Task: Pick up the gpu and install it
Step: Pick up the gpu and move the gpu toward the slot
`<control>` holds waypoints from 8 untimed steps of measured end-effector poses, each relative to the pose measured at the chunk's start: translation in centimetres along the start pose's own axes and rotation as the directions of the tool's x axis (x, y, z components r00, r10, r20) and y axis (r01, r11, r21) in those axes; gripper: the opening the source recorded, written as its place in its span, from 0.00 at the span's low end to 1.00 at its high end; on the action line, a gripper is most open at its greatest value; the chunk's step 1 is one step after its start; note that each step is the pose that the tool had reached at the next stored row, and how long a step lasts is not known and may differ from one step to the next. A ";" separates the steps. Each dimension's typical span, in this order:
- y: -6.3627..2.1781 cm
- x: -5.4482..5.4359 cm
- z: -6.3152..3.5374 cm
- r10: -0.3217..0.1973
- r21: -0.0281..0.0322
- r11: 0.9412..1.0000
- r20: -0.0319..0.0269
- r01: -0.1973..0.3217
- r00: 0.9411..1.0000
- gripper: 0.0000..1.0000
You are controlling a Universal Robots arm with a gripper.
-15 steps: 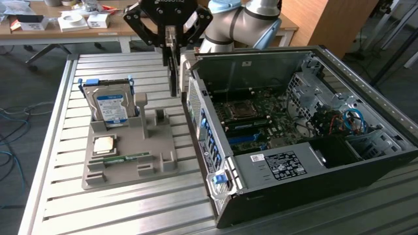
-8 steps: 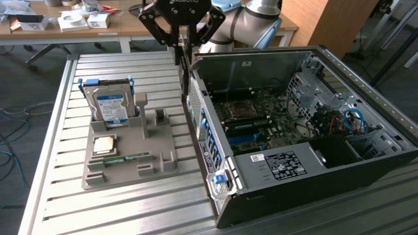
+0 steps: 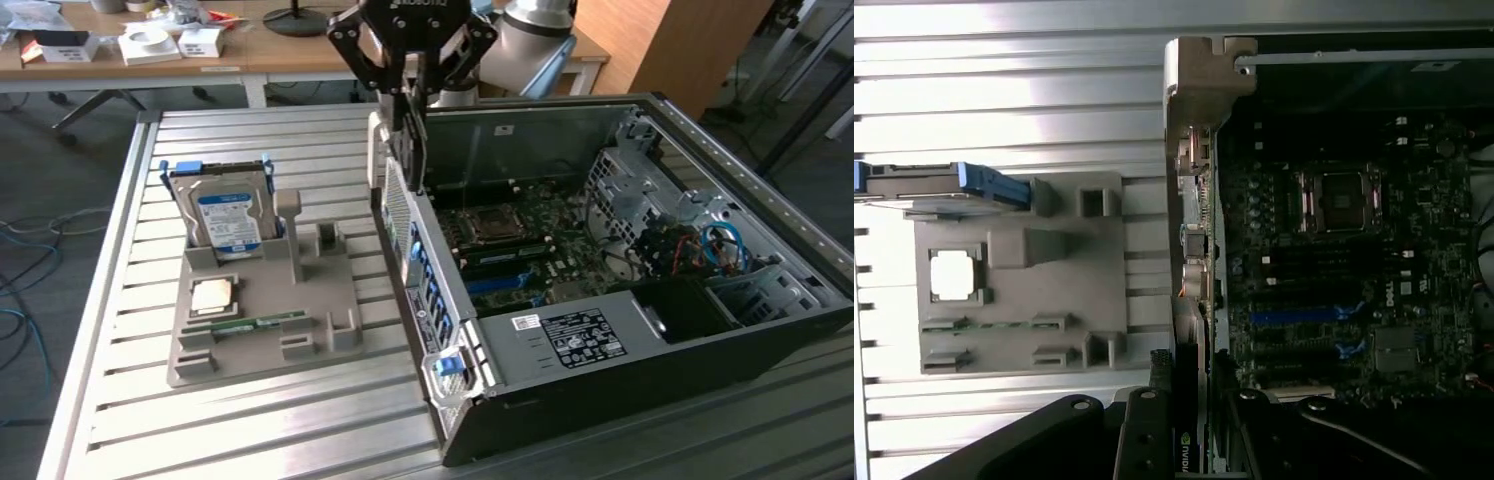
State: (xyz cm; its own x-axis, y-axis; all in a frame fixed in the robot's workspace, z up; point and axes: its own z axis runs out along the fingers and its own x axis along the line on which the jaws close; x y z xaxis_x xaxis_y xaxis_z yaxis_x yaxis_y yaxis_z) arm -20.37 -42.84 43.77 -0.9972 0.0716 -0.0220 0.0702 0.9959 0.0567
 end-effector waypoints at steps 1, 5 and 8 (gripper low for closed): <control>0.03 -0.4 0.02 0.000 0.000 1.000 0.000 0.000 1.000 0.26; 0.15 -2.1 0.05 0.000 0.000 1.000 0.000 0.000 1.000 0.26; 0.24 -3.4 0.09 -0.001 0.000 1.000 0.000 0.001 1.000 0.26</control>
State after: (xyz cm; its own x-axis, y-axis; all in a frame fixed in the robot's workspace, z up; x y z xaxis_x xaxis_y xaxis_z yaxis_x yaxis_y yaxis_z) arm -16.95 -42.84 43.77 -0.9972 0.0709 -0.0220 0.0696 0.9959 0.0570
